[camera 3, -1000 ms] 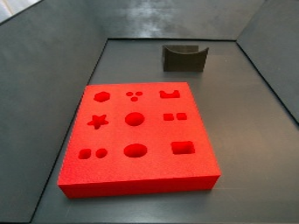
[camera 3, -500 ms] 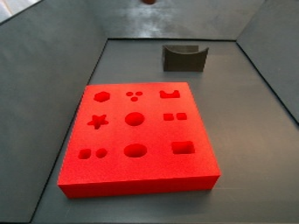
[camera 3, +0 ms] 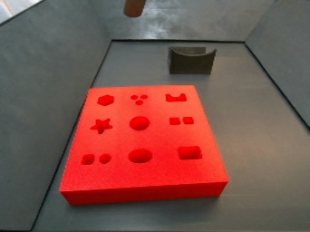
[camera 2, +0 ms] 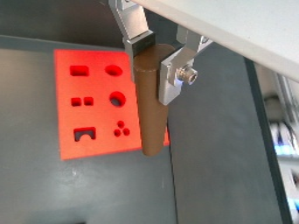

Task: Pick up the oval object. Move up. Place the oval object on the fixture. Regrasp the oval object. Move to above the board. Insert the oval object.
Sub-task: Move to above the board.

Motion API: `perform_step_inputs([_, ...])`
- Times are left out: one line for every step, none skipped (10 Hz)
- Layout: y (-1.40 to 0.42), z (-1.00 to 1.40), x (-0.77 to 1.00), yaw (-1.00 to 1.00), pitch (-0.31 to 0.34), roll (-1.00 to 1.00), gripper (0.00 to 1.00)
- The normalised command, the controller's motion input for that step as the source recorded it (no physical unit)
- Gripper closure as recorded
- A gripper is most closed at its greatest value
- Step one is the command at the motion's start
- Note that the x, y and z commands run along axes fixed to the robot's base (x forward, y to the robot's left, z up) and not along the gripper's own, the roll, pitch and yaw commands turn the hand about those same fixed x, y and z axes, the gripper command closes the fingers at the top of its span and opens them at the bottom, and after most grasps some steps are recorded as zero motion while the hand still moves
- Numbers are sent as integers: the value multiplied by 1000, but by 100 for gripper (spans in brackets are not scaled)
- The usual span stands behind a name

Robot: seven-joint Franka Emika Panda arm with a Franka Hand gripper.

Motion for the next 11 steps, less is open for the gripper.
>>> perform_step_inputs([-14,21,-31,1000,-248,-382,100])
perform_step_inputs([9,2,-35,1000,-279,-368,100])
perform_step_inputs([22,-6,-54,1000,-330,-346,100])
perform_step_inputs([25,-6,-75,1000,-372,-326,100])
perform_step_inputs([25,-4,-83,1000,-412,-306,100])
perform_step_inputs([26,-6,-79,1000,-463,-275,100])
perform_step_inputs([24,-7,-74,1000,-508,-245,100])
perform_step_inputs([16,-6,-66,1000,-564,-201,100])
perform_step_inputs([13,-8,-62,1000,-612,-165,100])
perform_step_inputs([12,-5,-57,889,-591,-117,100])
perform_step_inputs([11,-8,-55,548,-419,-45,100])
